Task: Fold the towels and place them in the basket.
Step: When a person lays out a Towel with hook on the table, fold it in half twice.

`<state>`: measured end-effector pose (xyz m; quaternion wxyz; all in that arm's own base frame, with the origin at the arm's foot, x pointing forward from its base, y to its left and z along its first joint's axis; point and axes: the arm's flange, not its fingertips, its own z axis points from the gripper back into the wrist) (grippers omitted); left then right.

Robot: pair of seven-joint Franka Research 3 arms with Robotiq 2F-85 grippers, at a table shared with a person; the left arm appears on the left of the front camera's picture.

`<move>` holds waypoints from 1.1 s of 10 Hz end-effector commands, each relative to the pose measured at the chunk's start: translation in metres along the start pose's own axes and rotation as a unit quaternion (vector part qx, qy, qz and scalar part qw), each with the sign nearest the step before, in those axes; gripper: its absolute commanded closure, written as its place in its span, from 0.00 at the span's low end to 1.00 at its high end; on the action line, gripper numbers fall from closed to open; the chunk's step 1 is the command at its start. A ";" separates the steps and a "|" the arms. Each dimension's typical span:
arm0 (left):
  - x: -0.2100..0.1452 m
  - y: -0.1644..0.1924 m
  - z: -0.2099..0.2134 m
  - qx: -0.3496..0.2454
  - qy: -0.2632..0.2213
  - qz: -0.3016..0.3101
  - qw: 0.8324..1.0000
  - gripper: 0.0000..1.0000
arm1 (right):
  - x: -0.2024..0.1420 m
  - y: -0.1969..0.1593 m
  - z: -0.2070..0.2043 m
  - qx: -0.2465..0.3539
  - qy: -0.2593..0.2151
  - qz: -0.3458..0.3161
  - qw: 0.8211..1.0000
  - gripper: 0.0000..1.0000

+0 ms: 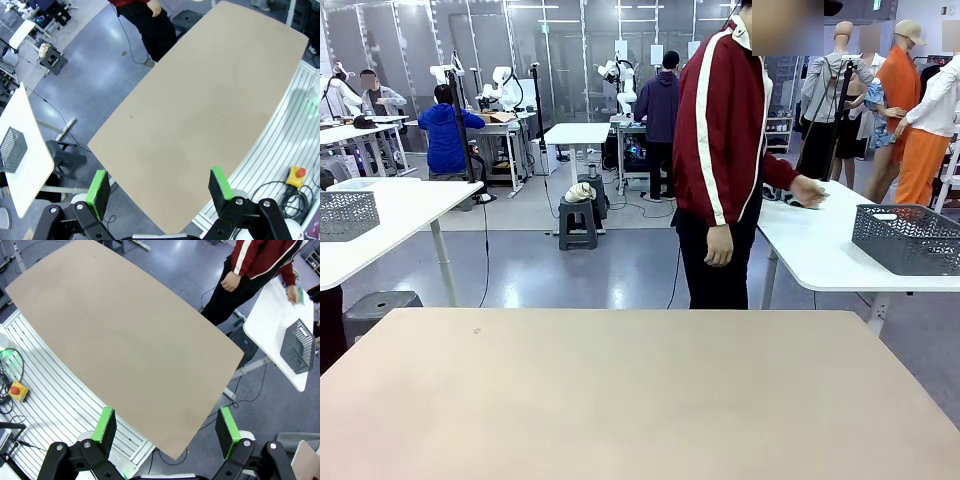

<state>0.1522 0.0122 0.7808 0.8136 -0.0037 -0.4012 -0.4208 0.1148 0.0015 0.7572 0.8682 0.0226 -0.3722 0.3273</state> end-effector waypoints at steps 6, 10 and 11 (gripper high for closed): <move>0.001 0.001 0.001 0.003 -0.002 0.000 1.000 0.00 | -0.002 0.003 0.006 -0.003 -0.004 0.001 1.000 0.00; 0.001 0.001 0.001 0.003 -0.002 0.000 1.000 0.00 | -0.002 0.003 0.006 -0.003 -0.004 0.001 1.000 0.00; 0.001 0.001 0.001 0.003 -0.002 0.000 1.000 0.00 | -0.002 0.003 0.006 -0.003 -0.004 0.001 1.000 0.00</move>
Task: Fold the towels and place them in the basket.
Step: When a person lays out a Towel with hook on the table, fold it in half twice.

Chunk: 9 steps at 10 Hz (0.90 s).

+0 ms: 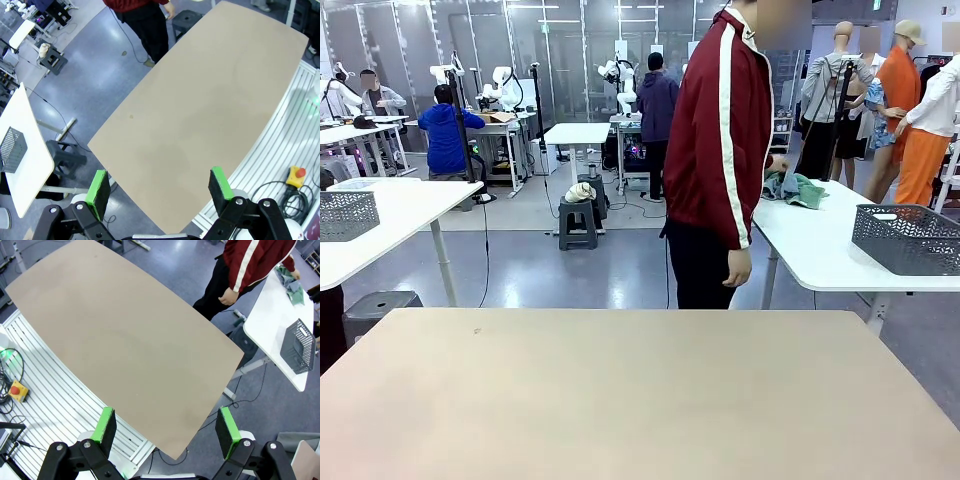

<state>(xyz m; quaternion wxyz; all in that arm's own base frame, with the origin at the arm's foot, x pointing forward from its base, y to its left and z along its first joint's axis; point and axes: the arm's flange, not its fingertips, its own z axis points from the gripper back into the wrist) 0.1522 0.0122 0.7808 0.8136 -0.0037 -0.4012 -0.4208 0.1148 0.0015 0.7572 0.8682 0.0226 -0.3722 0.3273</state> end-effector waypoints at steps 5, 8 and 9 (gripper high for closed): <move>0.001 0.001 0.001 0.003 -0.002 0.000 1.000 0.00 | -0.002 0.003 0.006 -0.003 -0.004 0.001 1.000 0.00; 0.001 0.001 0.001 0.003 -0.002 0.000 1.000 0.00 | -0.002 0.003 0.006 -0.003 -0.004 0.001 1.000 0.00; 0.001 0.001 0.001 0.003 -0.002 0.000 1.000 0.00 | -0.002 0.003 0.006 -0.003 -0.004 0.001 1.000 0.00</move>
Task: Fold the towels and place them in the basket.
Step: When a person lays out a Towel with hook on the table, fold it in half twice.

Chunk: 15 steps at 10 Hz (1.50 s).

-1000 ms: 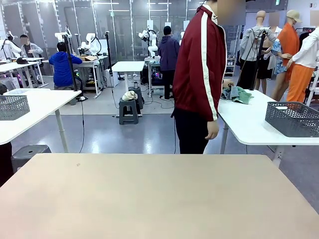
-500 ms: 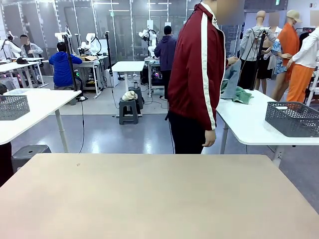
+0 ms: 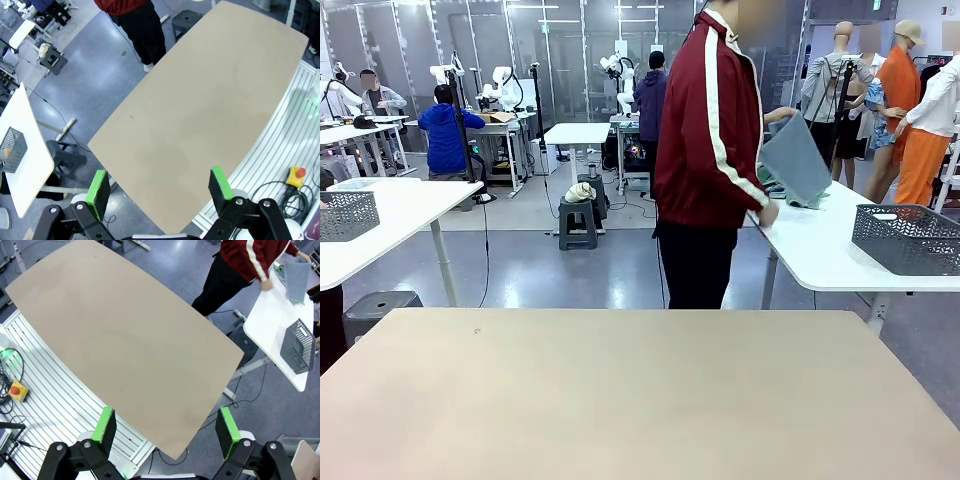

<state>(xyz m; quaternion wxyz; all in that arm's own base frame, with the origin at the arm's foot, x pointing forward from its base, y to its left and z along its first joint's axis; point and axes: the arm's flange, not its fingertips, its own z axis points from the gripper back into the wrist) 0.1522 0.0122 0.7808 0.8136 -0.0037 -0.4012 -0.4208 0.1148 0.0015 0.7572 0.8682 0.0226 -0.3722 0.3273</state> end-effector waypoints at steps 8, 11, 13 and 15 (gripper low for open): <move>-0.002 0.009 0.002 -0.099 0.020 0.052 0.994 0.00 | -0.002 0.003 0.006 -0.003 -0.004 0.001 1.000 0.00; -0.006 0.006 -0.005 -0.090 0.012 0.046 0.995 0.00 | -0.002 0.003 0.006 -0.003 -0.004 0.001 1.000 0.00; -0.006 0.006 -0.005 -0.090 0.012 0.046 0.995 0.00 | -0.002 0.003 0.006 -0.003 -0.004 0.001 1.000 0.00; -0.006 0.006 -0.005 -0.090 0.012 0.046 0.995 0.00 | -0.002 0.003 0.006 -0.003 -0.004 0.001 1.000 0.00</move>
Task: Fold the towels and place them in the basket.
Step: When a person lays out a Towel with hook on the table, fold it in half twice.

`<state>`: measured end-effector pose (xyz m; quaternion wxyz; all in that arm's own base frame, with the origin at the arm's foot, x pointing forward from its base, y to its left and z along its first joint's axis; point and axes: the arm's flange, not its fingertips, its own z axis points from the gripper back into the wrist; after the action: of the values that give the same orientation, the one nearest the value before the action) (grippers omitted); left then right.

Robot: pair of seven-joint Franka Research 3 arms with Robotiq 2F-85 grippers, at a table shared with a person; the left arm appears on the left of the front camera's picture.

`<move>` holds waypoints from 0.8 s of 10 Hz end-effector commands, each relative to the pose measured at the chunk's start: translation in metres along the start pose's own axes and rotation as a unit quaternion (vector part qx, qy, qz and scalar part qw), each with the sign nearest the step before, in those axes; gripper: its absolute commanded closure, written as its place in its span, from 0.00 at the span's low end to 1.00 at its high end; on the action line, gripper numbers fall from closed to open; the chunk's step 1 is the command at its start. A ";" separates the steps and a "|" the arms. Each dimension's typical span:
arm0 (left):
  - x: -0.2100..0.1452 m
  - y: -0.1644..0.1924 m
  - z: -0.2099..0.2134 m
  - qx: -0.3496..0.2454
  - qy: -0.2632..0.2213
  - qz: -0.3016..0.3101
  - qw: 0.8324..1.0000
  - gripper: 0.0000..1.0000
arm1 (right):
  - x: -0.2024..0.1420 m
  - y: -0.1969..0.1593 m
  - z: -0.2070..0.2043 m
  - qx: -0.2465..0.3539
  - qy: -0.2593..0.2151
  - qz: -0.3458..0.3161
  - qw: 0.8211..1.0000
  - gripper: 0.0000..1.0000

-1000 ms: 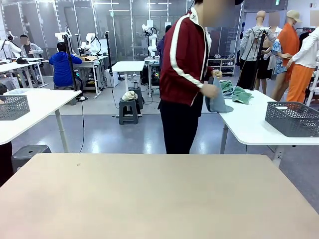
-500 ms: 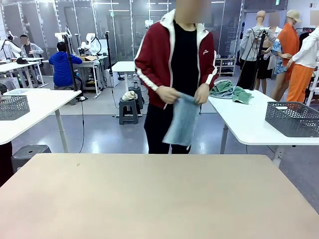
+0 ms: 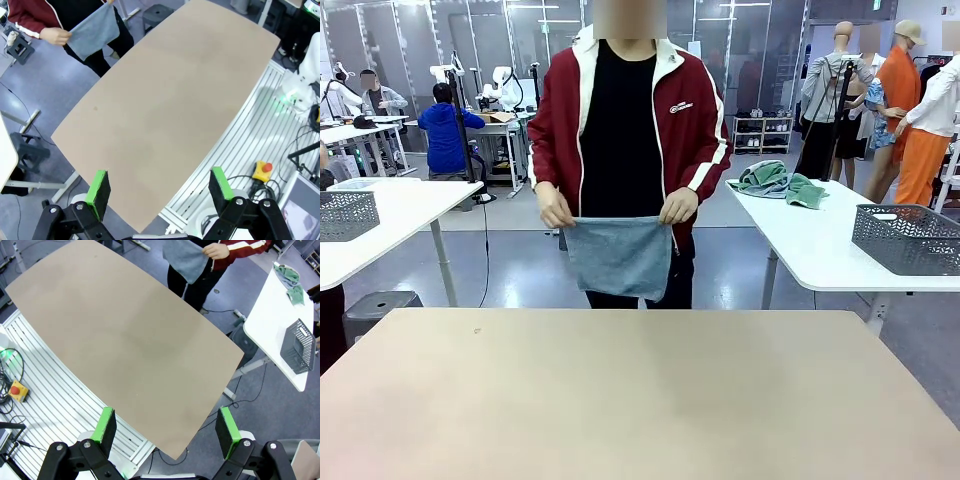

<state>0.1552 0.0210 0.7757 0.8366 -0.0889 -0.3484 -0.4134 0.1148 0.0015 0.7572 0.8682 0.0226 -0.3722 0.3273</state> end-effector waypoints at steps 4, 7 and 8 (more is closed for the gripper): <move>0.002 0.000 -0.002 -0.002 -0.004 -0.004 1.000 0.00 | -0.002 0.003 0.006 -0.003 -0.004 0.001 1.000 0.00; 0.002 0.000 -0.002 -0.002 -0.004 -0.004 1.000 0.00 | -0.002 0.003 0.006 -0.003 -0.004 0.001 1.000 0.00; 0.002 0.000 -0.002 -0.002 -0.004 -0.004 1.000 0.00 | -0.002 0.003 0.006 -0.003 -0.004 0.001 1.000 0.00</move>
<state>0.1552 0.0210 0.7757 0.8366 -0.0887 -0.3484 -0.4133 0.1148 0.0015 0.7572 0.8682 0.0226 -0.3722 0.3273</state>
